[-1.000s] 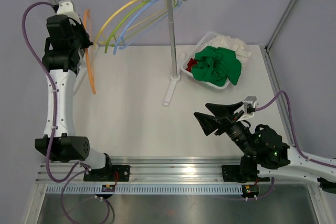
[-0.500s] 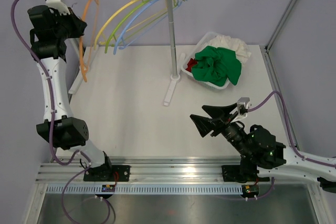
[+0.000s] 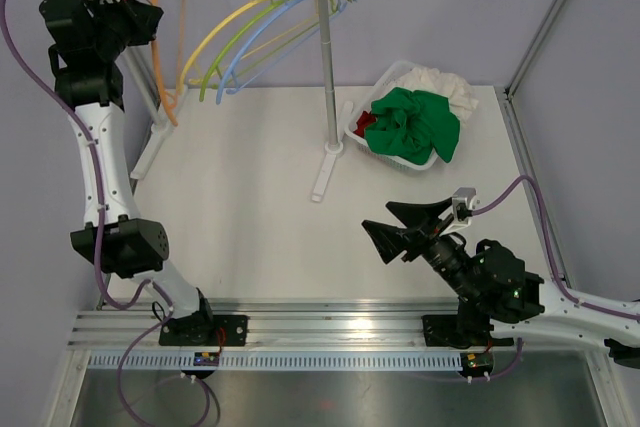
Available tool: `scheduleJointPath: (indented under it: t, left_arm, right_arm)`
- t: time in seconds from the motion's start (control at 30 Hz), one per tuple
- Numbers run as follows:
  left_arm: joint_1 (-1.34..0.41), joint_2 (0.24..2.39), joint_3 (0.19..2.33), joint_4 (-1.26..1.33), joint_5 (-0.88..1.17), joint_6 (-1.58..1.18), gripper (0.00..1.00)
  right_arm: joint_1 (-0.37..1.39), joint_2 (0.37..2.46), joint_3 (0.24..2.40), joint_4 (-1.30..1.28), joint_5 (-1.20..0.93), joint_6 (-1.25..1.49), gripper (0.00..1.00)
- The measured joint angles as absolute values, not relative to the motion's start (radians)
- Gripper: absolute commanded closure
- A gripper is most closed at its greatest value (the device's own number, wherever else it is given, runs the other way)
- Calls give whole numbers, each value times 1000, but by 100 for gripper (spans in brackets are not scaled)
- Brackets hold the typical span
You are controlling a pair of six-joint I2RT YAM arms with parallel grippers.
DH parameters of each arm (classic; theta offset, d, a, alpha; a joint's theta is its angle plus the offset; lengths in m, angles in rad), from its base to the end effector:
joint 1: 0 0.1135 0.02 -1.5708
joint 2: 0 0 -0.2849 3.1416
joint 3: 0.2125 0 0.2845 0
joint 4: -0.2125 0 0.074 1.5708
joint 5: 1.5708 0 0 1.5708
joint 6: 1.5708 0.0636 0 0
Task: Remove the t-shirt from the hanger
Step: Hang the hanger back to the clothesline with the left arm
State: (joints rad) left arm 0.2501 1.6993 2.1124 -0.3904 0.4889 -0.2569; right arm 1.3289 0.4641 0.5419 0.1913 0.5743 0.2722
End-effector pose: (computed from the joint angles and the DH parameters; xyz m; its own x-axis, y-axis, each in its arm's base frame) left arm 0.4117 0.0743 0.5656 -0.0388 -0.2414 -0.9696 0.2343 0.9411 -0.2437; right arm 0.0720 0.1477 0.3563 -0.1241 0.4394 -0.8897 -0.6814 0.6140 0.3983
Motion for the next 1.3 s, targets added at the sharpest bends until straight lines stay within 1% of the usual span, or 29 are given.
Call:
scheduleJointPath:
  t: [0.03,0.1,0.47,0.97,1.3]
  left_arm:
    - [249,1703,2116,-373,490,-275,100]
    - [242,1719,2138,-364,489,-305,100]
    - [202,1845,2225,-343,475,-367,100]
    - [94,1913,2342,-354,409,-354,100]
    - [69,1956,2385,-352,367,-329,100]
  right_arm:
    - [1329,464,541,192,574,272,9]
    - [1329,464,539,193,575,271,1]
    - [1329,439,533,190,594,273,0]
    - [1329,440,532,189,592,272,0]
    - [1329,437,530,189,590,272,0]
